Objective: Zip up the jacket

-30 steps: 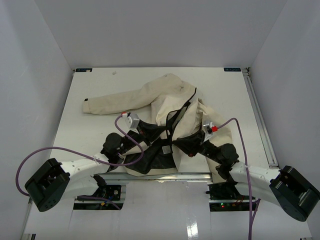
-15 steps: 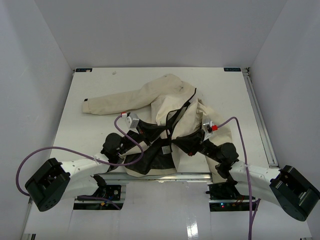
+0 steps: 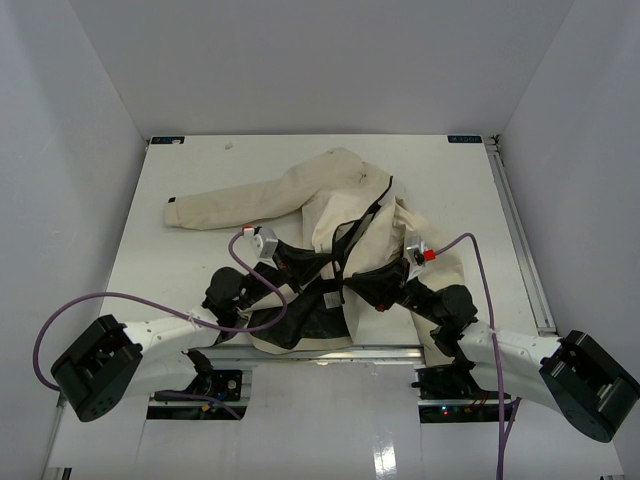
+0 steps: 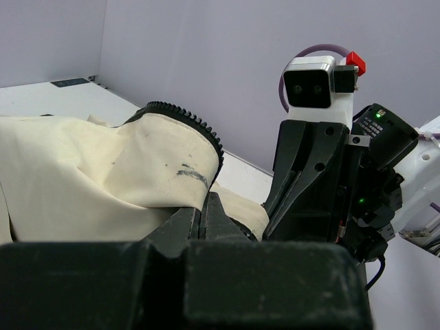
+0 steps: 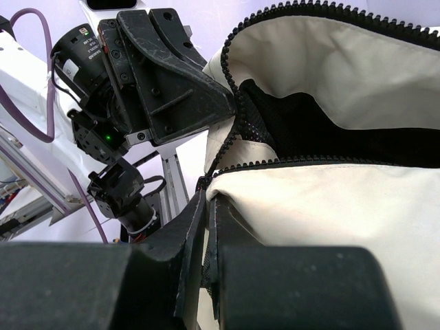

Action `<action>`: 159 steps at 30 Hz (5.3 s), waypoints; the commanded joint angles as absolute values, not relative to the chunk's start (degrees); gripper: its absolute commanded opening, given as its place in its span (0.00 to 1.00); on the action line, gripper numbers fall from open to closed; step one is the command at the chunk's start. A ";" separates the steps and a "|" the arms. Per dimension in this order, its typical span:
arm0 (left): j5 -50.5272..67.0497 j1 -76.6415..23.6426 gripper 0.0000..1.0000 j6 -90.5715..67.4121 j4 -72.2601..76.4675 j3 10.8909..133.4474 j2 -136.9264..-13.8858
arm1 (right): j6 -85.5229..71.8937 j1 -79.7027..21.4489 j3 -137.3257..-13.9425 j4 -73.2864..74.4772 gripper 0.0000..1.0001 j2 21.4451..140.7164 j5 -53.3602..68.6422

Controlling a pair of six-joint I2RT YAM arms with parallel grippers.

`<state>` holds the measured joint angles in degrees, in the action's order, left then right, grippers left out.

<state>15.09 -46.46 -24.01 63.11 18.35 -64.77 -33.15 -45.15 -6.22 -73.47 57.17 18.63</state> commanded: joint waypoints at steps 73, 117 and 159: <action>18.49 -46.58 0.00 -22.59 66.15 17.37 -64.31 | -28.48 -45.94 -14.03 -55.46 0.08 51.07 11.75; 26.86 -46.58 0.03 -23.21 62.24 19.60 -66.53 | -28.45 -46.53 -13.26 -54.74 0.08 47.81 13.57; 34.63 -46.52 0.00 -21.71 49.62 25.30 -66.30 | -27.19 -46.58 -11.51 -52.48 0.08 41.96 15.00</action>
